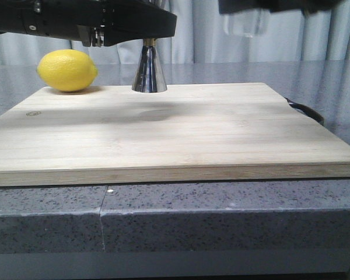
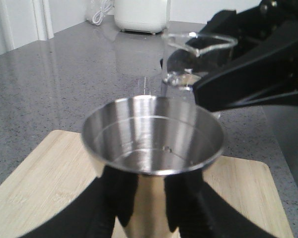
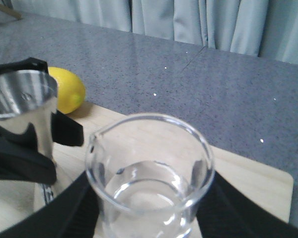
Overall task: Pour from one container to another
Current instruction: 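Lift the glass beaker with the right gripper toward the jigger, then tilt the beaker with the right gripper, pouring liquid into the jigger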
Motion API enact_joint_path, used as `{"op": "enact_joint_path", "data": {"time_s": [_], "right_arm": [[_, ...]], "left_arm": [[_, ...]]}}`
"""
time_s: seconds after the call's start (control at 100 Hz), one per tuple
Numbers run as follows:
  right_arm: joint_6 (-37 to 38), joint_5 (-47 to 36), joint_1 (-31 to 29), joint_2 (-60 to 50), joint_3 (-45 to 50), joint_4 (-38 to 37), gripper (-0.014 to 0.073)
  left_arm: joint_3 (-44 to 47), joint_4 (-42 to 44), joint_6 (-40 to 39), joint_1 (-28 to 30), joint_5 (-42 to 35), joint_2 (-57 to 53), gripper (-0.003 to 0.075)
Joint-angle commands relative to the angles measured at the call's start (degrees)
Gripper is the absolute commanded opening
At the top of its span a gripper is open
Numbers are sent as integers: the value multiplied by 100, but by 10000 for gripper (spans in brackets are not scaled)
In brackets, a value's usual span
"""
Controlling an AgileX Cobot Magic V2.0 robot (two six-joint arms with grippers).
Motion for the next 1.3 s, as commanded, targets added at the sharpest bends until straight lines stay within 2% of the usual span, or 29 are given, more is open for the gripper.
{"op": "enact_joint_path", "data": {"time_s": [0.0,0.3,0.61,0.88,1.29], "right_arm": [[-101,431,-10,-180,-716,-332,318],[-136,2314,61,255,-2427,-1348,318],[-1328,4170,434,1094,-3953,-1612,318],[-1971,4744,831,1537,-4585,-2505,318],[-2335,4861,1318,1689,-4638,-3648,318]], "left_arm": [[-189,-461,-45,-48,647,-222,188],[-189,-461,-45,-48,647,-222,188],[-189,-461,-45,-48,647,-222,188],[-189,-461,-45,-48,647,-222,188],[-189,-461,-45,-48,647,-222,188]]}}
